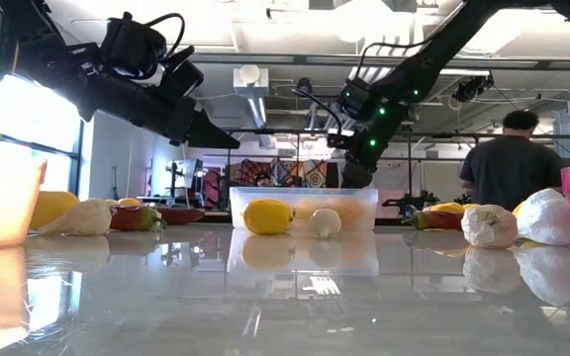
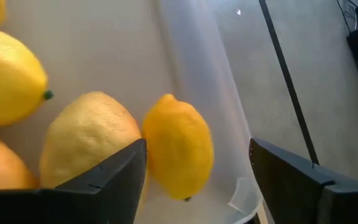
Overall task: Sort produce into baskets
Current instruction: Put the top right lemon into the transparent bin
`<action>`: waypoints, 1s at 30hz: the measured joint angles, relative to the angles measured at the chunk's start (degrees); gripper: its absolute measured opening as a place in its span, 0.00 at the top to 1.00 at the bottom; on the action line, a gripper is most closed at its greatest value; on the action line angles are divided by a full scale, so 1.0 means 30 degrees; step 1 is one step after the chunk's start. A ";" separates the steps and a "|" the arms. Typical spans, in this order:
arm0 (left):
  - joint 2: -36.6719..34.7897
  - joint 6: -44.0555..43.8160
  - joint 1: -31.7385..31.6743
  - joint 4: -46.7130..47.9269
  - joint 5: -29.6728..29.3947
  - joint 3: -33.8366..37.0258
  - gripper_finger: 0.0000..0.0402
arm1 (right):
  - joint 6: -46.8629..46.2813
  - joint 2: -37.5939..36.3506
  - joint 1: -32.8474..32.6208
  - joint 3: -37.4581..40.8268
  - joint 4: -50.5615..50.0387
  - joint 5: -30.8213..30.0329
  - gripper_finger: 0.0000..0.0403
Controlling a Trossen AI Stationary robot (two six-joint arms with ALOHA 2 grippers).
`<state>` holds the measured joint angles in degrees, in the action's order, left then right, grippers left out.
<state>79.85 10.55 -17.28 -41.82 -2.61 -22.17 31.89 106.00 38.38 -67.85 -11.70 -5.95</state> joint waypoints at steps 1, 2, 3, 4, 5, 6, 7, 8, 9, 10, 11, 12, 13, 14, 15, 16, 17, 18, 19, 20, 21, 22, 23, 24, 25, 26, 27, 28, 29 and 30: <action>0.0000 0.0000 0.0000 0.0000 0.0005 0.0000 0.86 | 0.0007 -0.0081 -0.0118 -0.0120 -0.0340 -0.0023 0.32; 0.0000 0.0000 0.0000 0.0000 0.0006 0.0000 0.86 | 0.0012 -0.0256 -0.0236 -0.0301 -0.0707 -0.0025 0.32; 0.0000 0.0000 0.0000 -0.0007 0.0007 0.0000 0.86 | 0.0012 -0.0476 -0.0370 -0.0568 -0.1167 -0.0076 0.32; 0.0000 0.0007 0.0000 -0.0004 0.0007 0.0000 0.86 | -0.0007 -0.0708 -0.0580 -0.0948 -0.1757 -0.0474 0.33; 0.0000 0.0007 0.0000 -0.0007 0.0007 0.0000 0.86 | -0.0138 -0.0968 -0.0793 -0.1433 -0.2450 -0.1109 0.34; 0.0000 0.0014 0.0000 -0.0007 0.0007 0.0000 0.86 | -0.0294 -0.1175 -0.1040 -0.1957 -0.3393 -0.1899 0.35; 0.0000 0.0007 0.0000 -0.0007 0.0007 0.0000 0.86 | -0.0533 -0.1378 -0.1265 -0.2454 -0.4451 -0.2564 0.37; 0.0000 0.0007 0.0000 -0.0002 0.0007 0.0000 0.86 | -0.0869 -0.1593 -0.1428 -0.2911 -0.5589 -0.2958 0.40; 0.0000 0.0011 0.0000 -0.0004 0.0007 0.0000 0.86 | -0.1198 -0.1831 -0.1527 -0.3263 -0.6615 -0.3014 0.43; 0.0000 0.0015 0.0000 -0.0007 0.0007 0.0000 0.86 | -0.1593 -0.2104 -0.1571 -0.3437 -0.7270 -0.2878 0.47; 0.0000 0.0015 0.0000 -0.0007 0.0007 0.0000 0.86 | -0.2049 -0.2439 -0.1561 -0.3463 -0.7712 -0.2722 0.51; 0.0000 0.0015 0.0000 0.0000 0.0007 0.0000 0.86 | -0.2387 -0.2829 -0.1417 -0.3330 -0.7883 -0.2528 0.56; 0.0000 0.0015 0.0000 -0.0001 0.0014 0.0000 0.86 | -0.2713 -0.3259 -0.1244 -0.2995 -0.7920 -0.2472 0.61; 0.0000 0.0015 0.0000 -0.0001 0.0007 0.0000 0.86 | -0.3091 -0.3714 -0.1055 -0.2556 -0.7999 -0.2494 0.66; 0.0000 0.0021 0.0000 0.0000 0.0007 0.0000 0.86 | -0.3460 -0.4186 -0.0855 -0.2027 -0.7949 -0.2491 0.72; 0.0000 0.0022 0.0000 0.0000 0.0007 0.0000 0.86 | -0.3778 -0.4697 -0.0634 -0.1366 -0.7691 -0.2502 0.77; 0.0003 0.0022 0.0000 0.0000 0.0007 0.0000 0.86 | -0.4042 -0.5242 -0.0457 -0.0604 -0.7354 -0.2507 0.83; 0.0000 0.0022 0.0000 0.0000 0.0007 0.0000 0.86 | -0.4294 -0.5842 -0.0327 0.0172 -0.6945 -0.2478 0.88; 0.0000 0.0032 0.0000 0.0000 0.0007 0.0000 0.86 | -0.4573 -0.6453 -0.0148 0.0934 -0.6509 -0.2425 0.93; 0.0000 0.0036 0.0000 0.0000 0.0007 0.0000 0.86 | -0.4756 -0.7034 -0.0026 0.1727 -0.6163 -0.2421 0.96; 0.0000 0.0036 0.0000 0.0000 0.0007 0.0000 0.86 | -0.5047 -0.7613 0.0078 0.2483 -0.5979 -0.2408 0.98; 0.0000 0.0036 0.0000 0.0000 0.0007 0.0000 0.86 | -0.5301 -0.8111 0.0217 0.3192 -0.5856 -0.2370 0.98; 0.0000 0.0036 0.0000 -0.0001 0.0007 0.0000 0.86 | -0.5627 -0.8578 0.0380 0.3844 -0.5833 -0.2370 0.97; 0.0000 0.0036 0.0000 -0.0007 0.0007 0.0000 0.86 | -0.5942 -0.8986 0.0570 0.4431 -0.5869 -0.2368 0.95; 0.0000 0.0030 0.0000 -0.0006 0.0007 0.0000 0.86 | -0.6062 -0.9358 0.0770 0.4956 -0.5917 -0.2348 0.94; 0.0000 0.0029 0.0000 -0.0020 0.0012 0.0000 0.86 | -0.6045 -0.9678 0.0958 0.5436 -0.5972 -0.2209 0.92; 0.0000 0.0025 0.0000 -0.0029 0.0103 0.0000 0.86 | -0.5940 -0.9908 0.1164 0.5860 -0.6070 -0.1977 0.90; 0.0000 0.0022 0.0000 -0.0029 0.0430 0.0000 0.86 | -0.5833 -1.0014 0.1327 0.6214 -0.6270 -0.1992 0.87; 0.0000 0.0027 -0.0007 -0.0039 0.1058 0.0000 0.86 | -0.5785 -1.0042 0.1438 0.6492 -0.6348 -0.1986 0.85; 0.0000 0.0029 -0.0006 -0.0077 0.1834 0.0000 0.86 | -0.5645 -1.0042 0.1544 0.6687 -0.6362 -0.1951 0.82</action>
<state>79.85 10.63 -17.30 -42.05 2.89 -22.17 14.95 75.88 43.01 -47.79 -30.79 -11.80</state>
